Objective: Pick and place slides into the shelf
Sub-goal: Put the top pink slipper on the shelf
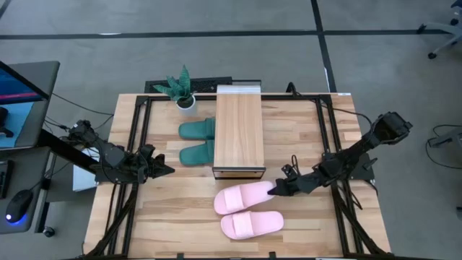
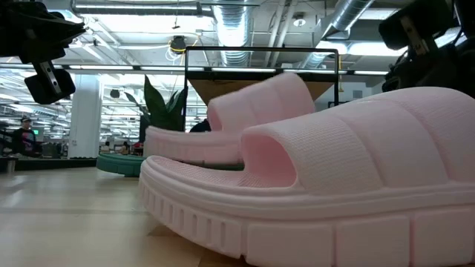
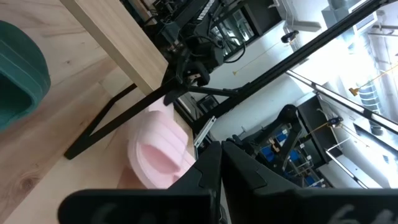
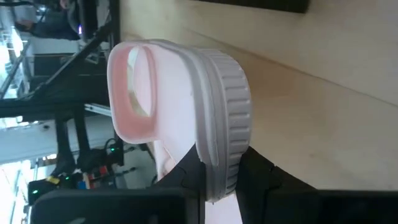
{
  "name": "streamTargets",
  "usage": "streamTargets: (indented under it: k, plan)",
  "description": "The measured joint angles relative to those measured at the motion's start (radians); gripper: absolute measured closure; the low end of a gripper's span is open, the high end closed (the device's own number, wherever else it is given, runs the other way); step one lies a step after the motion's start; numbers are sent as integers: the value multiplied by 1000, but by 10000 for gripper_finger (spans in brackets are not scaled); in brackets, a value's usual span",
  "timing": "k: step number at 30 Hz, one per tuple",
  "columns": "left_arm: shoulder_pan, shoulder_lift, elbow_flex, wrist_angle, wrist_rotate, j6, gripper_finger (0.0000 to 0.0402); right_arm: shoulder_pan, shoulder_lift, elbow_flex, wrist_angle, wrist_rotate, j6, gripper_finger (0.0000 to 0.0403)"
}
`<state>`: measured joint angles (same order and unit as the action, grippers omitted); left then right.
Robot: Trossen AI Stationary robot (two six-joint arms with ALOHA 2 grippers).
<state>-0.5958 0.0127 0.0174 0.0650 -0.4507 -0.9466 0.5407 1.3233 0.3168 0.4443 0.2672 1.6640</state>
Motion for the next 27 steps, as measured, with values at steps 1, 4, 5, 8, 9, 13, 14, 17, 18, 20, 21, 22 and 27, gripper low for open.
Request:
streamTargets:
  k: [1,4,5,8,9,13,14,17,18,20,21,22,27]
  plan:
    - [0,0,0,0,0,0,401,0,-7,0,0,0,-1,357]
    - [0,0,0,0,0,0,401,0,-34,0,3,0,-7,357]
    - [0,0,0,0,-1,0,401,2,-44,0,5,0,-8,357]
    - [0,0,0,0,-1,0,401,2,-83,2,11,-1,-17,357]
    - [0,0,0,0,-1,0,401,2,-95,7,11,-1,-23,357]
    - [0,0,0,0,-1,0,401,2,-140,41,13,-9,-64,357]
    - [0,0,0,0,-1,0,401,2,-149,51,12,-16,-73,357]
    - [0,0,0,-1,-5,0,401,2,-164,85,4,-34,-103,358]
    - [0,0,0,-1,-7,0,401,2,-167,96,3,-34,-113,358]
    - [0,0,0,-1,-8,0,401,2,-168,119,4,-35,-133,358]
    - [0,0,0,-1,-8,0,401,2,-168,129,5,-34,-144,358]
    - [0,0,0,-1,-8,0,401,0,-168,137,4,-34,-154,358]
    - [0,0,0,-2,-8,0,401,-33,-170,162,4,-38,-206,358]
